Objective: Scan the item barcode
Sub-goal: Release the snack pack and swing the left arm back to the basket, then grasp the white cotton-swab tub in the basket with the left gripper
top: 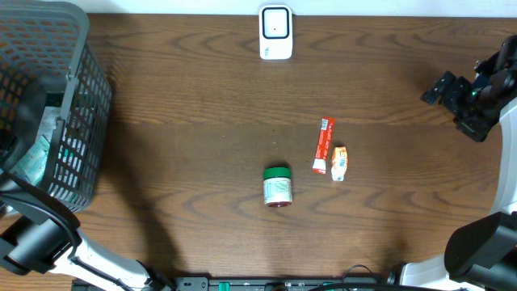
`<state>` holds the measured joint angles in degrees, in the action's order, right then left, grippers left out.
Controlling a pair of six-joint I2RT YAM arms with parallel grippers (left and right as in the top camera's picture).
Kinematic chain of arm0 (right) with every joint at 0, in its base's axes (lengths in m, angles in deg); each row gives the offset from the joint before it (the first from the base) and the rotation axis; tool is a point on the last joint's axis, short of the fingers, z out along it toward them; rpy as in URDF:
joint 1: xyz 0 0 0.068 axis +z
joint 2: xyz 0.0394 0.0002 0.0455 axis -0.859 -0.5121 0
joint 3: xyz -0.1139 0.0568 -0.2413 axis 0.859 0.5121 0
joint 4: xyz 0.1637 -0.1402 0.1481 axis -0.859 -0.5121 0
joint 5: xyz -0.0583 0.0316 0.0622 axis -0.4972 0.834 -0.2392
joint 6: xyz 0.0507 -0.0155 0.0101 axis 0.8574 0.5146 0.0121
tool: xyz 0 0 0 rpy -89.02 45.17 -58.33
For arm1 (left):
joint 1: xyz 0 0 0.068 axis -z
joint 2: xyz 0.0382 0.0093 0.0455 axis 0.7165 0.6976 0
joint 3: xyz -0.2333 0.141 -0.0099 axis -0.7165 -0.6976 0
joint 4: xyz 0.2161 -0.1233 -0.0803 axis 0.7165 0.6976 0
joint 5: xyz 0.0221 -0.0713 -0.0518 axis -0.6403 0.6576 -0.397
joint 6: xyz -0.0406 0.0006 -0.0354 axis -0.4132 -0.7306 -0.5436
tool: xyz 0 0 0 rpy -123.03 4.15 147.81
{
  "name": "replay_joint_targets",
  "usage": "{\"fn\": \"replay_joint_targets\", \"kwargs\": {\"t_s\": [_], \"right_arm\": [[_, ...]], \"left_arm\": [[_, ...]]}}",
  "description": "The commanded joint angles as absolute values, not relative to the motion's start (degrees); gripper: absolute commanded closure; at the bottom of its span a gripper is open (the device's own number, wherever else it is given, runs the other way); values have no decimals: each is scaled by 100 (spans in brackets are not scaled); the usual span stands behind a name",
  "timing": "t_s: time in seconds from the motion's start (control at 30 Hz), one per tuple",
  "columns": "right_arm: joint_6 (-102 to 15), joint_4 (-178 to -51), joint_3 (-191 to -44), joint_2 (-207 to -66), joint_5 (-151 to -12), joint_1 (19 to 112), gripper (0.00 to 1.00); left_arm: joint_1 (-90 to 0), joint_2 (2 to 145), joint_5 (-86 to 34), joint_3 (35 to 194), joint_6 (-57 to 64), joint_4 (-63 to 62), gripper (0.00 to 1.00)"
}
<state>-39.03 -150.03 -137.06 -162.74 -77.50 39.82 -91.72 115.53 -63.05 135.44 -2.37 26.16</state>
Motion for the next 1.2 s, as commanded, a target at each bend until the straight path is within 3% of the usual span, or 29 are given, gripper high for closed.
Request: {"fn": "replay_joint_targets", "kwargs": {"t_s": [0.0, 0.13, 0.8, 0.97, 1.17], "right_arm": [[-3848, -15020, -13826, -16165, -7741, 3954, 1], [-3848, -15020, -13826, -16165, -7741, 3952, 1], [-3848, -15020, -13824, -16165, -7743, 3954, 1], [-3848, -15020, -13824, -16165, -7743, 3952, 1], [-3848, -15020, -13824, -16165, -7743, 3952, 1]], "left_arm": [[-9150, 11577, -5203, 13660, -228, 2651, 44], [-9091, 11577, -4744, 13660, -226, 2656, 44], [-8064, 11468, -5011, 13345, -36, 2243, 43], [-8195, 10991, -5767, 13572, -38, 2306, 30], [-8568, 10648, -6670, 13570, -213, 2577, 26]]}}
